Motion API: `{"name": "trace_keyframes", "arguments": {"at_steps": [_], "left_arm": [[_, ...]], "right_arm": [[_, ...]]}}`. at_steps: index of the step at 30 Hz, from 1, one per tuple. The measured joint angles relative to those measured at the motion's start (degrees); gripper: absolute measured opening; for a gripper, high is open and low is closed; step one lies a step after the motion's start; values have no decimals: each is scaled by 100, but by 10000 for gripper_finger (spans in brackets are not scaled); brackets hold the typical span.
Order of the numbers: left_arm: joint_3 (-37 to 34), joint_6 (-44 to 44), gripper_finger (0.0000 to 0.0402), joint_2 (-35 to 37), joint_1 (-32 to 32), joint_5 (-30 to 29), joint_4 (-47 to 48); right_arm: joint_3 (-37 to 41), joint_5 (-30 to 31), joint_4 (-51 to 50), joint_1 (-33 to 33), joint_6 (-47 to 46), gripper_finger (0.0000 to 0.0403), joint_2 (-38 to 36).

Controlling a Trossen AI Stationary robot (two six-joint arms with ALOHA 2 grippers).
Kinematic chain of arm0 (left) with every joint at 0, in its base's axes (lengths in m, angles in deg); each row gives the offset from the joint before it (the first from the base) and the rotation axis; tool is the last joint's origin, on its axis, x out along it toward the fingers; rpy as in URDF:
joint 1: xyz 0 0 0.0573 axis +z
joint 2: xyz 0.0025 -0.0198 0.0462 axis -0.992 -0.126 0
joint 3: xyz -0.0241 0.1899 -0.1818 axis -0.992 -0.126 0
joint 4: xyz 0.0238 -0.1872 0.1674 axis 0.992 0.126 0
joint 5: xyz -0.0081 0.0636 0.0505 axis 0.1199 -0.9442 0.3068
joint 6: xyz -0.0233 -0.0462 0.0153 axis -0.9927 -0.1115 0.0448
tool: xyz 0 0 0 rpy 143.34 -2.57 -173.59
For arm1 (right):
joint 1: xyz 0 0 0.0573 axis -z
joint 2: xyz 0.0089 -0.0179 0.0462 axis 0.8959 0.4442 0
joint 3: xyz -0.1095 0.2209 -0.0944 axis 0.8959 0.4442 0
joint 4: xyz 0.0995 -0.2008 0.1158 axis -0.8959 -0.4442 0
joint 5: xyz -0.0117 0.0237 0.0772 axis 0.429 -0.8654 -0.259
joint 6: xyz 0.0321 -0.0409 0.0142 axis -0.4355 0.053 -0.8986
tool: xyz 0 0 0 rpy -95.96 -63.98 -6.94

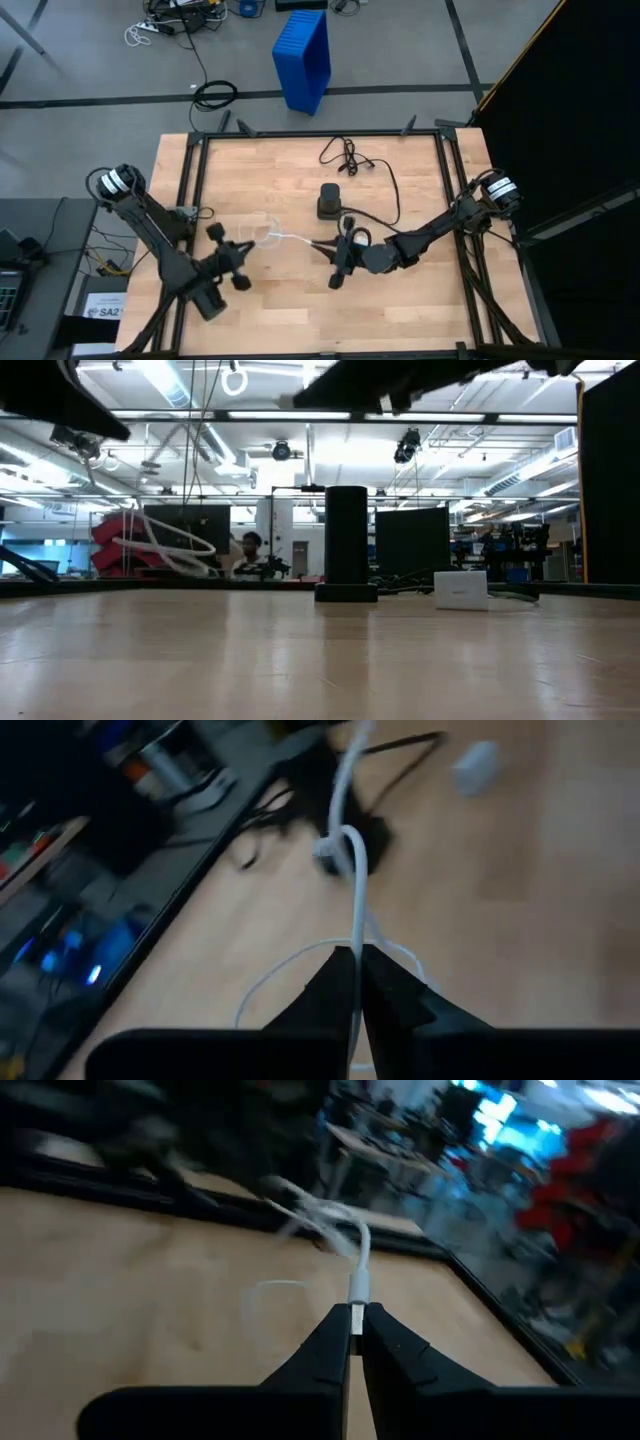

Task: Insert USB
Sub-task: Insert the white charger cable into the white charger adapter

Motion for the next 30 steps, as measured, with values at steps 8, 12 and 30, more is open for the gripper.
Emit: {"name": "trace_keyframes", "arguments": {"at_steps": [8, 12, 30], "left_arm": [[-383, -298, 0, 0, 924, 75, -217], [-523, -308, 0, 0, 1327, 362, -335], [-1730, -963, 0, 0, 2155, 1575, -372]], "right_arm": [[0, -1500, -141, -138, 184, 0, -160], [0, -1700, -339, -155, 91, 0, -160], [0, 1394, -2099, -990, -367, 0, -1223]]}}
